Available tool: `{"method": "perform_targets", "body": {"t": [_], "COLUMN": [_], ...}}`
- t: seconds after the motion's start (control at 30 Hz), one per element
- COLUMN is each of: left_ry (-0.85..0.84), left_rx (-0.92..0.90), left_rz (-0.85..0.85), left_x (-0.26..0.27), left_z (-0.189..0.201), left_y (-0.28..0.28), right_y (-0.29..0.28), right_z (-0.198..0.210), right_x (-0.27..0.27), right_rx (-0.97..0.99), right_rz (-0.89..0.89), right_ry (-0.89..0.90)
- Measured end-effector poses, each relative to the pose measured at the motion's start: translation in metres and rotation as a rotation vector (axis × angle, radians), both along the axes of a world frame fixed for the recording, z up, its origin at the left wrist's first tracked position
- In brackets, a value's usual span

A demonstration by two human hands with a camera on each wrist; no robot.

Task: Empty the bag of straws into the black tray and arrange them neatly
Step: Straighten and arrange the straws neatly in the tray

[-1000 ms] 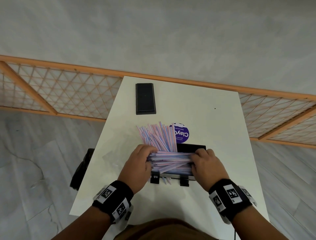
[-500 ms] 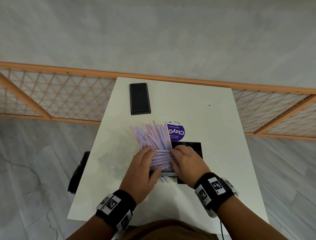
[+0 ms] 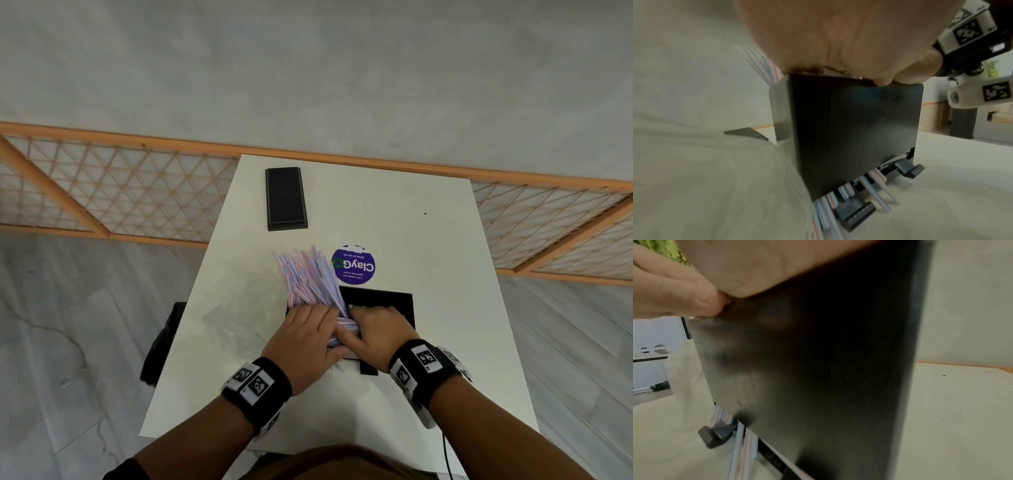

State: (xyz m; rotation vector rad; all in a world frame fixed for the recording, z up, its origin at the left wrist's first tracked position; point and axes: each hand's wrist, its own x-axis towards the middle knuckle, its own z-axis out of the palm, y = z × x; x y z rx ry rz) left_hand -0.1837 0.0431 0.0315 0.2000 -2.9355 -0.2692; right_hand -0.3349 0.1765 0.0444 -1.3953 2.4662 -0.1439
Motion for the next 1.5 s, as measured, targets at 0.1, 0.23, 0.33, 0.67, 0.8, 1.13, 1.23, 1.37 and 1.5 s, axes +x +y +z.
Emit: {"method": "perform_targets", "body": {"t": [0.1,0.23,0.33,0.67,0.8,1.13,1.23,1.37,1.5], "left_ry": [-0.008,0.043,0.046,0.058,0.055,0.052,0.011,0.024,0.055], "left_rx": [-0.029,-0.023,-0.02,0.182,0.156,0.033,0.058,0.122,0.138], "left_rz": [-0.014,-0.034,-0.043,0.017,0.044,-0.09,-0.085,-0.064,-0.052], "left_x": [0.003,0.005,0.006,0.005,0.004,0.015,0.016,0.014,0.016], "left_z": [-0.004,-0.004,-0.003,0.001,0.004,0.008,0.0,-0.001,-0.008], "left_y": [-0.002,-0.002,-0.004,-0.008,-0.003,-0.002,-0.005,-0.003,-0.002], "right_y": [-0.001,-0.006,-0.014,-0.008,-0.007,-0.032,-0.036,-0.034,-0.023], "right_z": [0.003,0.013,0.017,0.028,0.016,0.001,0.005,0.02,0.043], "right_x": [-0.002,-0.012,-0.018,-0.019,-0.025,-0.018,-0.016,-0.016,-0.016], "right_rx": [0.027,0.174,0.244,0.07,-0.032,-0.073,-0.092,-0.139,-0.214], "right_rz": [-0.045,-0.097,-0.113,-0.037,-0.018,-0.176,-0.165,-0.199,-0.156], "right_ry": [-0.084,-0.296,-0.401,-0.308,-0.27,-0.322,-0.309,-0.249,-0.219]}}
